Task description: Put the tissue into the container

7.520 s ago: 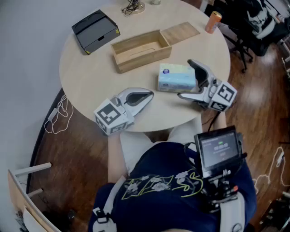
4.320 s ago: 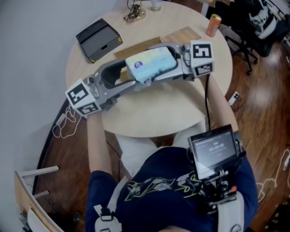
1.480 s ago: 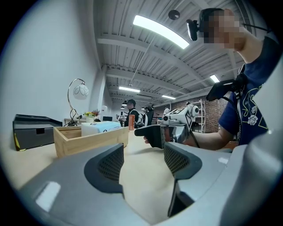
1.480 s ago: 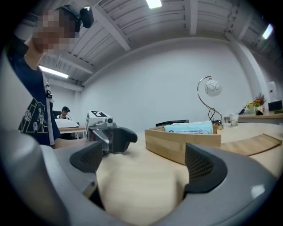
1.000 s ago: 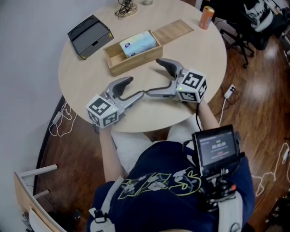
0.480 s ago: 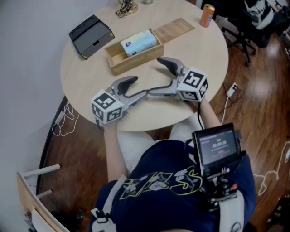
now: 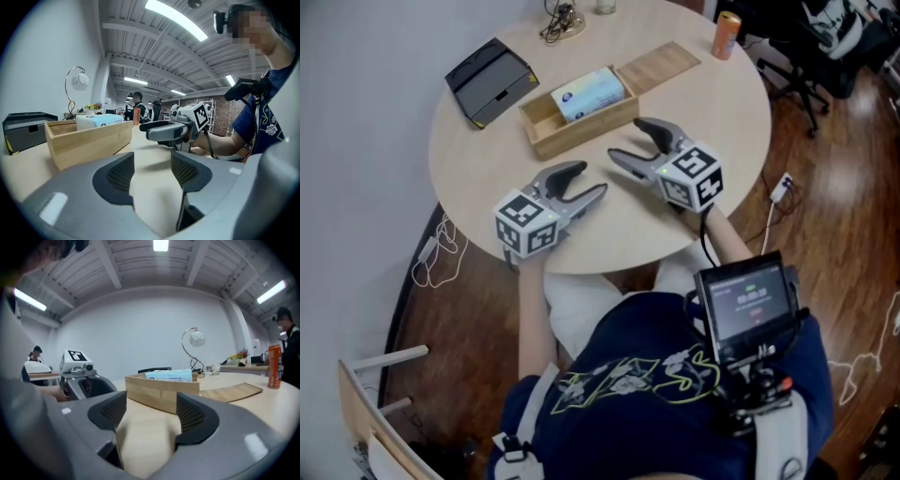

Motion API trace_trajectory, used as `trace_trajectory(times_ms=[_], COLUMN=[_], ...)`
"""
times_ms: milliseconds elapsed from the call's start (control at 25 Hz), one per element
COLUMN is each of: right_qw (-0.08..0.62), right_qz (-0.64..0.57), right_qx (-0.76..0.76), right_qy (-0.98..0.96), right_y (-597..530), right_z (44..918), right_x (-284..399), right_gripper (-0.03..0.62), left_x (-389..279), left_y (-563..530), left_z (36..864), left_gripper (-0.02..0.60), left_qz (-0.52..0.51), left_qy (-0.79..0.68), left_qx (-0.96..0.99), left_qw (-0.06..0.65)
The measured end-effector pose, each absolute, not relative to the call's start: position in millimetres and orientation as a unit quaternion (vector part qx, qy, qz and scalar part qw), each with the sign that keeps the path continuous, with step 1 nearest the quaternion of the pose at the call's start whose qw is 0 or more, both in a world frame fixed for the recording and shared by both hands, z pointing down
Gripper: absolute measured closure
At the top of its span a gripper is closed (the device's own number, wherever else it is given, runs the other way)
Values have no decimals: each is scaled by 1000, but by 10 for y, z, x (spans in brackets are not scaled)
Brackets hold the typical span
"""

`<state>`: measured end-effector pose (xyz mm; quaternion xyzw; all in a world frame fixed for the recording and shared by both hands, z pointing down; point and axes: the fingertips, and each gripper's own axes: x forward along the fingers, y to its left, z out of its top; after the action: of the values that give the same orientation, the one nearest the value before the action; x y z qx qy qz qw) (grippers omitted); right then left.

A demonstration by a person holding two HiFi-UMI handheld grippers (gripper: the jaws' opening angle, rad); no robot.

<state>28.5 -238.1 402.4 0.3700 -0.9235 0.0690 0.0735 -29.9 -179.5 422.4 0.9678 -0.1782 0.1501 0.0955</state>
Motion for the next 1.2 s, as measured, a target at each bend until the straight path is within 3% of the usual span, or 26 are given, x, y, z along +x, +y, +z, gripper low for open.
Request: trace_trajectory(times_ms=[120, 280, 360, 400, 520, 680, 800, 880, 1080, 1200], right_qw=[138, 276, 318, 322, 284, 199, 134, 82, 74, 71], right_qz=[29, -75, -132, -146, -78, 91, 111, 131, 92, 94], right_qx=[393, 421, 410, 403, 373, 333, 323, 309, 316, 299], right_qy=[-909, -861, -844, -844, -880, -917, -930, -939, -941, -947], right_y=[-2404, -2357, -2295, -2267, -2224, -2199, -2199, -2166, -2095, -2070], right_z=[4084, 4253, 4317, 4310, 4310, 4328, 4205, 4080, 4032, 4013], right_x=[157, -63, -209, -274, -385, -421, -428, -440, -427, -450], right_gripper=[292, 458, 480, 579, 580, 581, 583, 583, 585, 587], left_x=[-280, -221, -188, -187, -244, -319, -315, -316, -264, -243], left_y=[-1724, -1624, -1617, -1610, -1620, -1735, -1726, -1680, -1535, -1511], left_z=[4211, 4206, 4225, 4223, 4186, 4175, 4050, 3920, 3903, 3893], left_gripper=[334, 336, 336, 364, 401, 537, 537, 538, 575, 577], left_qz=[149, 146, 156, 158, 146, 139, 108, 92, 163, 133], left_qy=[-149, -112, -108, -105, -107, -144, -154, -176, -245, -228], left_qx=[974, 980, 979, 979, 981, 977, 981, 980, 944, 958], left_qw=[86, 76, 80, 80, 77, 79, 53, -3, -147, -113])
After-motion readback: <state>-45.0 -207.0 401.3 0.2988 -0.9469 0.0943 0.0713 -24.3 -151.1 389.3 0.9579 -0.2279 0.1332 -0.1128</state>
